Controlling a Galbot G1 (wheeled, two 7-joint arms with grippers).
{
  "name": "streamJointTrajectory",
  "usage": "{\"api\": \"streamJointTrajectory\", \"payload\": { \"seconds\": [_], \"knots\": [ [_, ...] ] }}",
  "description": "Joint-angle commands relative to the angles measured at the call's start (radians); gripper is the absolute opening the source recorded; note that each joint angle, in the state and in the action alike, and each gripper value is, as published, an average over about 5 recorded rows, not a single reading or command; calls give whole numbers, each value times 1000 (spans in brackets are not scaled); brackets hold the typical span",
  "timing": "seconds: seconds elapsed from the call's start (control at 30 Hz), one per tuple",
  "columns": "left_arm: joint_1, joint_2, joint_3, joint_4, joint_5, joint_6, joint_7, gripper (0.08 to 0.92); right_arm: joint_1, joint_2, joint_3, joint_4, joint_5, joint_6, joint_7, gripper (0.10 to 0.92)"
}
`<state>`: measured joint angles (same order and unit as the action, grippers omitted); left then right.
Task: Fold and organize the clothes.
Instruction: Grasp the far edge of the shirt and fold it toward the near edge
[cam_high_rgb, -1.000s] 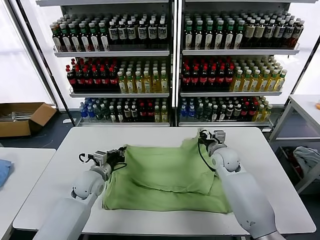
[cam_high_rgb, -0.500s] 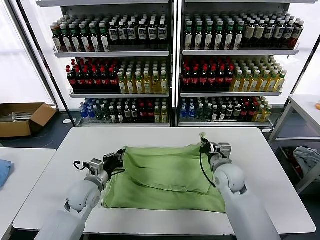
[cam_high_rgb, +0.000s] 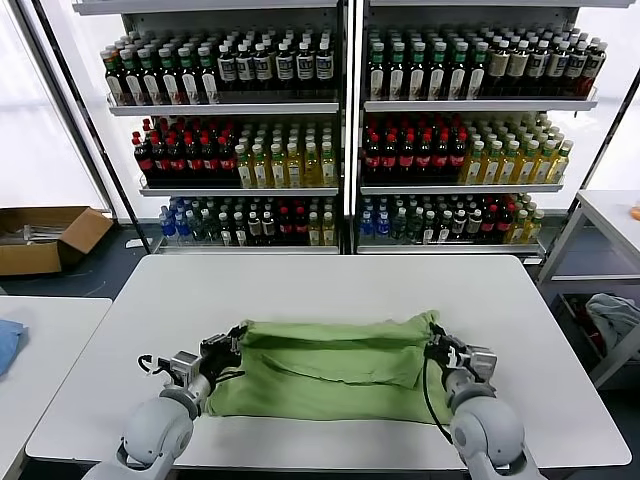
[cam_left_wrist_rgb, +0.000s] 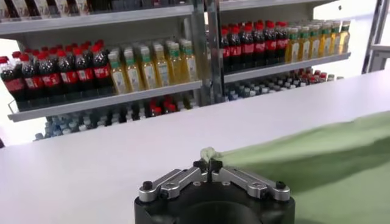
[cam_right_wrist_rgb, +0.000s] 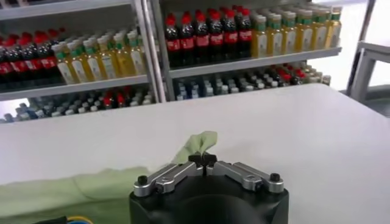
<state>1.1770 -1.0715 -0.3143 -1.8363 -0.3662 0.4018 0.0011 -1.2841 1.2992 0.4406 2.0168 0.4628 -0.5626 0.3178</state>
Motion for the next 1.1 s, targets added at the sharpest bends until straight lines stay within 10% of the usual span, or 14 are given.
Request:
{"api": "streamJointTrajectory", "payload": {
  "seconds": [0.03,0.7,1.1],
  "knots": [
    [97,-10,-12,-36,28,-5,6,90,-176,8,38,108,-42,12,13,106],
    [120,-39,-9,-64,112,-1,9,120,-177,29,7,-20,-128,75,25,121],
    [119,-68,-77,-238,93,4,-58,455,-193,-33,107,258,-53,136,-6,446]
  ]
}}
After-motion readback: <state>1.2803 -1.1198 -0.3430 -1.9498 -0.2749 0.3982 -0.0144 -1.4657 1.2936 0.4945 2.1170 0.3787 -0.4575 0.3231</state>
